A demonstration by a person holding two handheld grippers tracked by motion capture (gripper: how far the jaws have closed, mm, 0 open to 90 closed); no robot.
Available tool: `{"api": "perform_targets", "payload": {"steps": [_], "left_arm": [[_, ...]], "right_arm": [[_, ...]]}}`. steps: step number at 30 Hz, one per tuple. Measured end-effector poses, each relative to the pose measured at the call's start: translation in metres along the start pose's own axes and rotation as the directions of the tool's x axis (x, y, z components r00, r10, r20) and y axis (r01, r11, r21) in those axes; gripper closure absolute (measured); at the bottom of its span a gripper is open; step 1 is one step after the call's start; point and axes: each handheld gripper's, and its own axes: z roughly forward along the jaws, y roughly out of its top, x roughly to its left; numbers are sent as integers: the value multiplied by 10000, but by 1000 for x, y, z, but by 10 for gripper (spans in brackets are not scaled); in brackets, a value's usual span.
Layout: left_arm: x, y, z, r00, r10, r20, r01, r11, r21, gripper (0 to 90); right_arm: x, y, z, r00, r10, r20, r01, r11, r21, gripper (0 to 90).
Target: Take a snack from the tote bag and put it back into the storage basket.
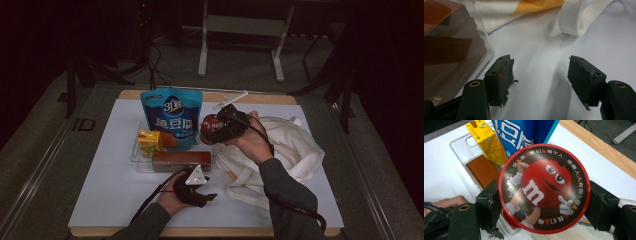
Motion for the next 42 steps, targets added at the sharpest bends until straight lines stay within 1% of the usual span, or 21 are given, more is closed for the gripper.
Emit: {"api": "perform_targets", "payload": {"steps": [9,15,26,32,38,42], "left_arm": [[0,0,0,10000,-8,28,8,10000,-18,360],[0,0,0,10000,-8,25,8,10000,-16,360],[0,0,0,10000,-31,32,31,10000,-24,360],[0,0,0,10000,-4,21,4,10000,-8,360],[0,0,1,10000,-15,27,15,10000,-25,360],[0,0,1,10000,10,17,-10,10000,-20,360]], "right_arm": [[1,2,8,9998,195,0,-195,9998,66,256],[2,4,15,9997,232,49,-233,9996,144,256],[2,5,26,9983,574,29,-574,9981,224,256],[3,4,32,9971,747,123,-750,9967,304,256],[6,2,40,9968,776,169,-783,9958,473,256],[8,1,46,9974,669,254,-684,9957,628,256]]}}
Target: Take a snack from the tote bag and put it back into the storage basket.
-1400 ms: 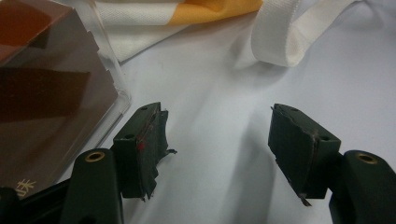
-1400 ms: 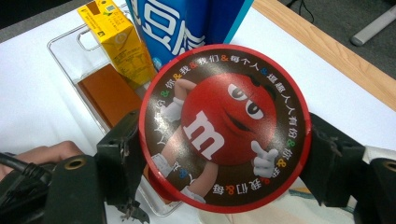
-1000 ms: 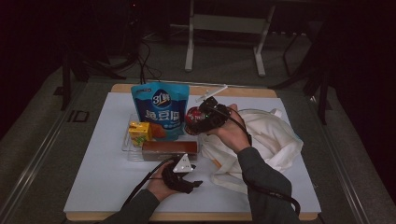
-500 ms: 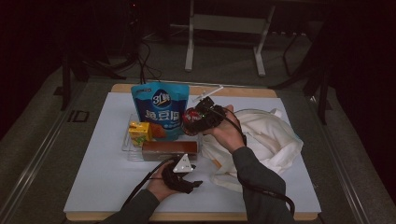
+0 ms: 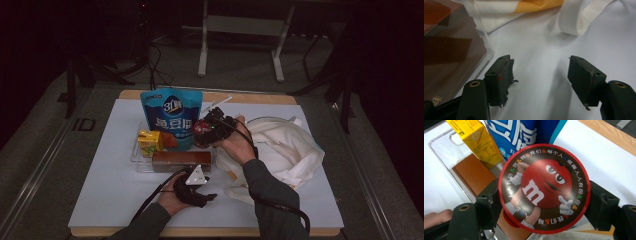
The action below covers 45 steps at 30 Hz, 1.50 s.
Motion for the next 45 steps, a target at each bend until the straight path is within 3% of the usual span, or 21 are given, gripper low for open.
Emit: {"api": "perform_targets", "payload": {"steps": [14,45], "left_arm": [[0,0,0,10000,-16,-1,16,10000,-5,360],[0,0,0,10000,41,0,-41,10000,32,360]], "right_arm": [[-1,-7,21,9996,255,101,-258,9992,321,256],[1,-12,38,9961,293,831,-289,9996,-61,257]]}}
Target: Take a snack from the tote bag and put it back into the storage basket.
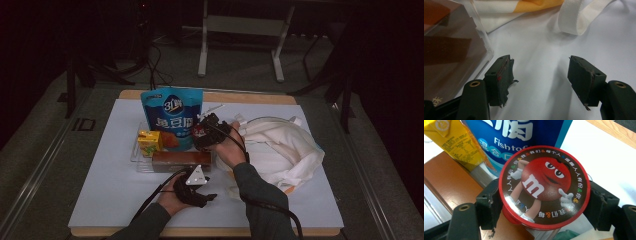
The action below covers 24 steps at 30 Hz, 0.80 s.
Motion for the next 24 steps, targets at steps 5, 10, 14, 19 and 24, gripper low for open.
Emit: {"api": "perform_targets", "payload": {"steps": [5,10,14,19,24], "left_arm": [[0,0,0,10000,4,8,-4,10000,7,360],[0,0,0,10000,9,7,-9,10000,14,360],[0,0,0,10000,20,6,-20,10000,39,360],[0,0,0,10000,22,8,-22,10000,42,360],[0,0,0,10000,17,12,-17,10000,42,360]], "right_arm": [[0,-4,4,9999,41,-154,-39,9999,127,256],[-1,-7,6,9991,305,-311,-297,9992,262,255],[-2,-9,8,9985,487,-241,-475,9977,476,255],[0,-10,10,9979,616,-200,-606,9971,468,254],[1,-11,9,9982,589,-131,-581,9971,498,254]]}}
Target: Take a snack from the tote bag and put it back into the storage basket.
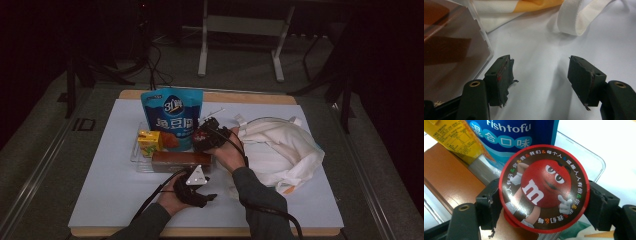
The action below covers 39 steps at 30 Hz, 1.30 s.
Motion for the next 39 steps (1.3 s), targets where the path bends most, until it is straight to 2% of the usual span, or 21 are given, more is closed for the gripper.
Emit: {"api": "perform_targets", "payload": {"steps": [9,14,22,25,32,39], "left_arm": [[0,0,0,10000,-8,-3,8,10000,1,360],[0,0,0,10000,-11,-2,11,10000,11,359],[0,0,0,10000,3,-8,-3,10000,9,359],[0,0,0,10000,2,-12,-2,10000,-3,359],[0,0,0,10000,-21,3,21,10000,0,358],[0,0,0,10000,-14,-11,14,10000,19,359]], "right_arm": [[1,-1,0,10000,-33,44,34,10000,-38,254],[2,0,1,9997,-202,108,202,9998,13,254],[2,1,1,10000,-34,77,33,9999,114,249],[1,2,-2,9997,221,65,-222,9997,117,236],[-5,0,-10,9996,251,-109,-252,9996,-84,239],[-10,-1,-22,10000,6,12,-6,9998,-195,247]]}}
